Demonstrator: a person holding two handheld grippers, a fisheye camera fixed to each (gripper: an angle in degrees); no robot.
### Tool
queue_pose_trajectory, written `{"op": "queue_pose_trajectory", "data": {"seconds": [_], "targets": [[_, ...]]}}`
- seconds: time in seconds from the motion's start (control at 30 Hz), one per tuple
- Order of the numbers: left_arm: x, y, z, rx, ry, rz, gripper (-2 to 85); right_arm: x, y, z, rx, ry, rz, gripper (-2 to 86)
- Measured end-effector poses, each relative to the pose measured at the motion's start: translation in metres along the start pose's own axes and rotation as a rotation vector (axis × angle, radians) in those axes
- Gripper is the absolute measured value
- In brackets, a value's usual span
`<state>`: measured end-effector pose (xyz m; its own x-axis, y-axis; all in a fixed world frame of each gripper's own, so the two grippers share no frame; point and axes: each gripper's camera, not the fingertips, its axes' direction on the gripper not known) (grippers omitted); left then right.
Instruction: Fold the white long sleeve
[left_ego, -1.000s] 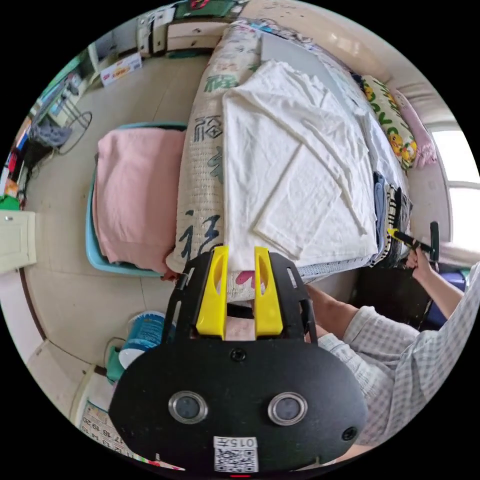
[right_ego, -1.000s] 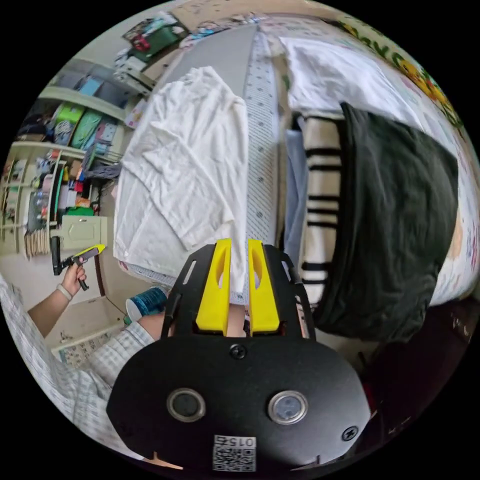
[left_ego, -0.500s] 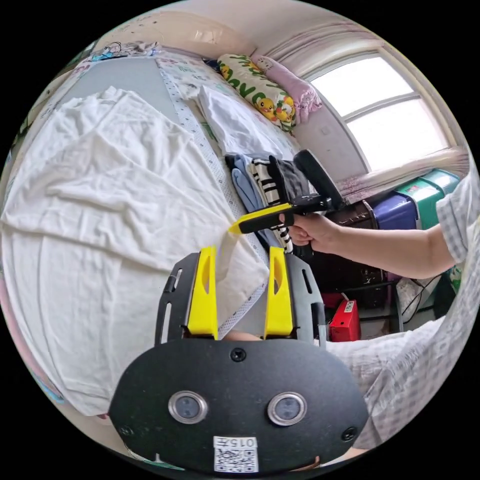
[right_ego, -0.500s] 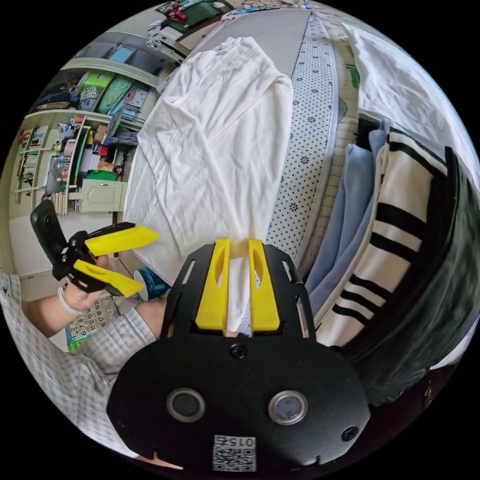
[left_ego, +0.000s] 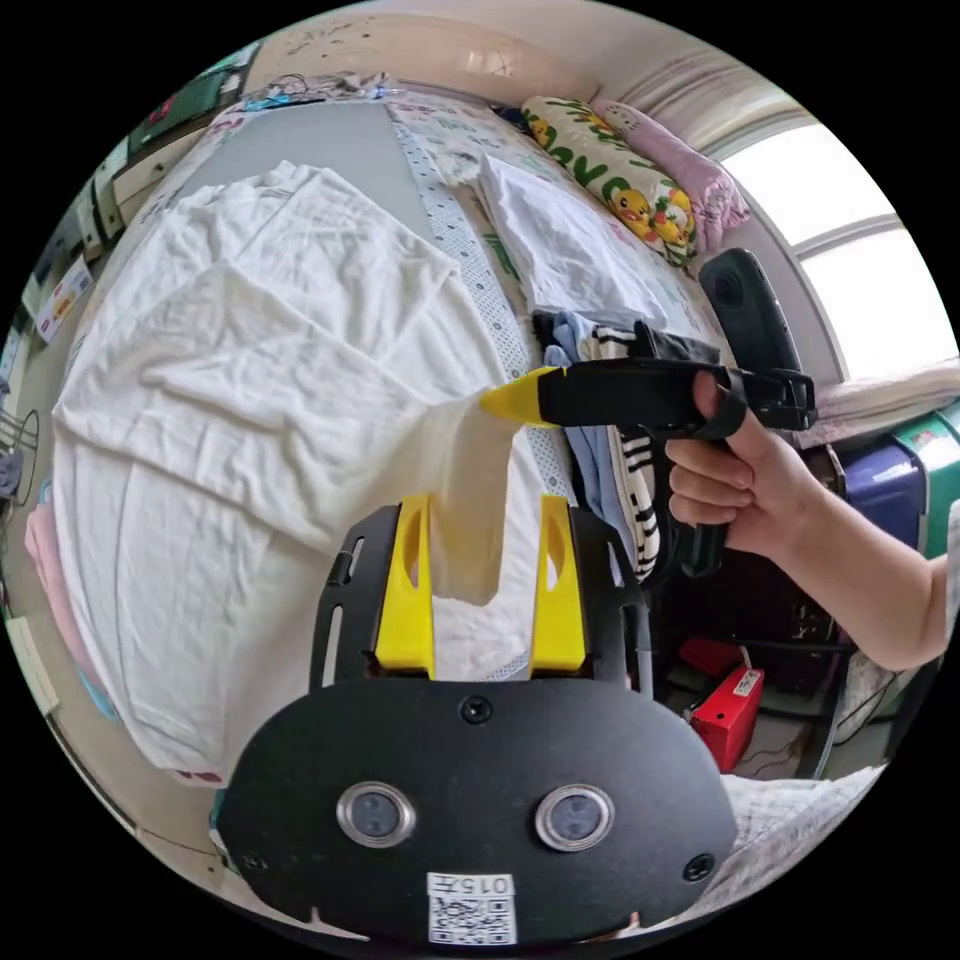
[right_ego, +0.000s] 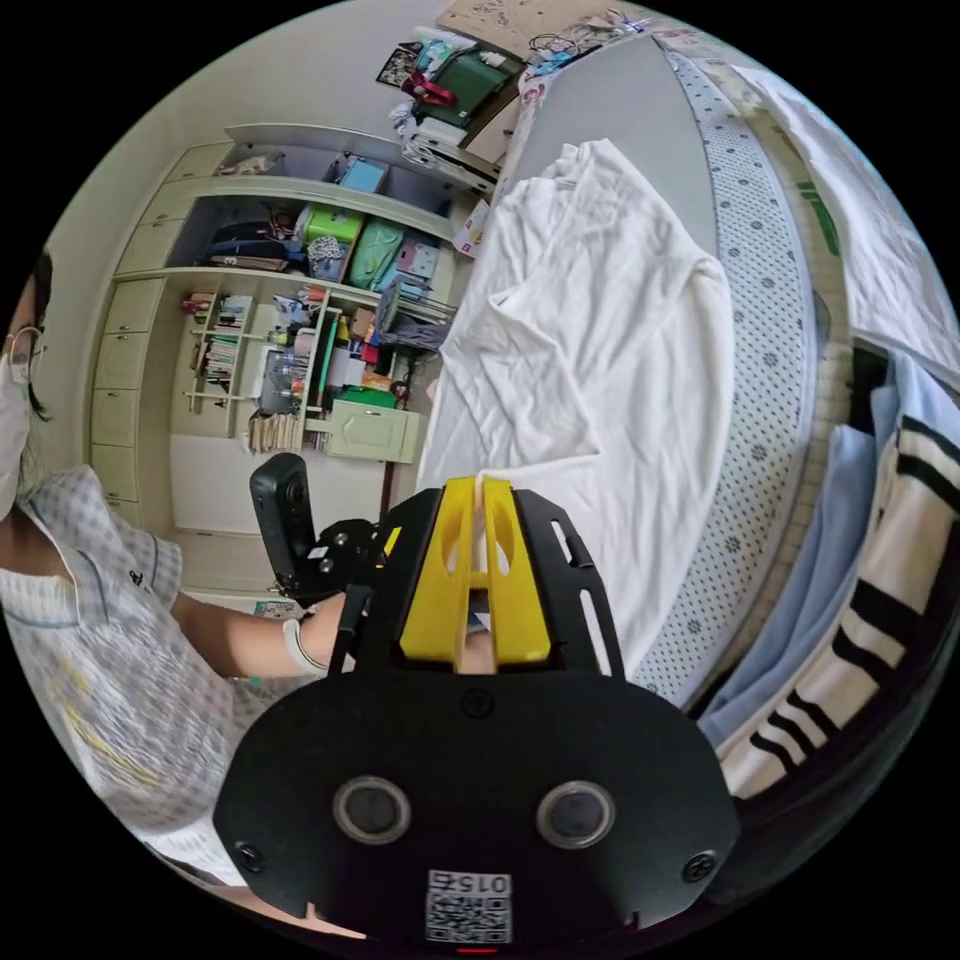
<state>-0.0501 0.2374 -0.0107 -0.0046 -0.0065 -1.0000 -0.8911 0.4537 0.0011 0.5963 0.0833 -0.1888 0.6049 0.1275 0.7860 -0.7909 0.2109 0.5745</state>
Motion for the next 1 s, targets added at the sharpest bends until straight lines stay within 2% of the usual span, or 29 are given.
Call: {"op": "queue_pose_trajectory", "data": {"seconds": [0.2, 0.63, 0.77, 0.87, 1.0], "targets": [[-0.019, -0.004, -0.013, 0.026, -0.018, -0.172, 8.8, 0.008, -0.008, 0.018, -0.009, -0.042, -0.005, -0.1], [-0.064, 0.001, -0.052, 0.027, -0.038, -0.131, 0.8, 0.013, 0.012, 0.060, 0.007, -0.012, -0.059, 0.9], [-0.088, 0.004, -0.061, 0.040, -0.038, -0.162, -0.1, -0.015, 0.028, 0.074, 0.012, 0.316, -0.205, 1.2], [-0.117, 0.011, -0.076, 0.083, -0.043, -0.212, -0.2, -0.036, 0.048, 0.094, 0.005, 0.328, -0.344, 2.1], [-0.170, 0.019, -0.104, 0.138, -0.046, -0.244, -0.3, -0.061, 0.074, 0.161, -0.168, 0.311, -0.499, 4.6]]}}
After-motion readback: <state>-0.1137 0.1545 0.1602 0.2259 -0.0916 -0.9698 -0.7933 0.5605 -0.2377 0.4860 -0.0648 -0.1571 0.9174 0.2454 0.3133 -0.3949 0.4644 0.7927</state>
